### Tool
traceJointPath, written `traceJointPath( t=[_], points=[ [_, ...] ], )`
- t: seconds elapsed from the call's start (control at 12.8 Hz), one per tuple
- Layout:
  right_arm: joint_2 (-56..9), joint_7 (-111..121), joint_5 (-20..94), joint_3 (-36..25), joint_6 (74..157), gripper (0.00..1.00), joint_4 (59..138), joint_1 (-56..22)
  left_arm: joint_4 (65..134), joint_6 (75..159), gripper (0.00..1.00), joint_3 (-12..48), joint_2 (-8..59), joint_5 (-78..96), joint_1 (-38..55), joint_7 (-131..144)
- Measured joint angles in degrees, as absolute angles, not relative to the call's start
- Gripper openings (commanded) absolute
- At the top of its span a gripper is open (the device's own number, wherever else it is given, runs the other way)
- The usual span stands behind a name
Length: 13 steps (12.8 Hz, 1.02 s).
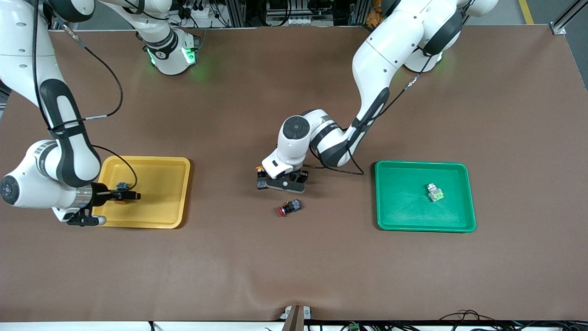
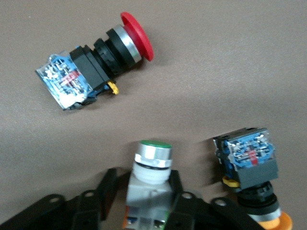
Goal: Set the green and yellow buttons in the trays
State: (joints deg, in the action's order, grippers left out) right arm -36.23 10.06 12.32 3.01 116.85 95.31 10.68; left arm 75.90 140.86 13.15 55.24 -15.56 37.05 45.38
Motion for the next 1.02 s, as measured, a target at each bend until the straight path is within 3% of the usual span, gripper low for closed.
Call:
traceJointPath(
  t=[0.39,0.7,1.02],
  points=[
    [-35.3,-1.1,12.3,3.2,112.5,1.00,92.0,5.8,74.1,139.5,0.00,12.8,53.3,-15.6,36.0,50.9],
    [-32.9,-6.9,12.4,4.1,111.3,1.00,91.9,1.2,73.5,126.5,0.00,13.0,44.1,-15.4,30.1,51.2],
    [-31.8,-12.1,12.7,4.9,115.0,1.00,91.9,-7.4,80.5,120.9,0.00,13.9,36.1,-13.1,21.8,50.4]
  ],
)
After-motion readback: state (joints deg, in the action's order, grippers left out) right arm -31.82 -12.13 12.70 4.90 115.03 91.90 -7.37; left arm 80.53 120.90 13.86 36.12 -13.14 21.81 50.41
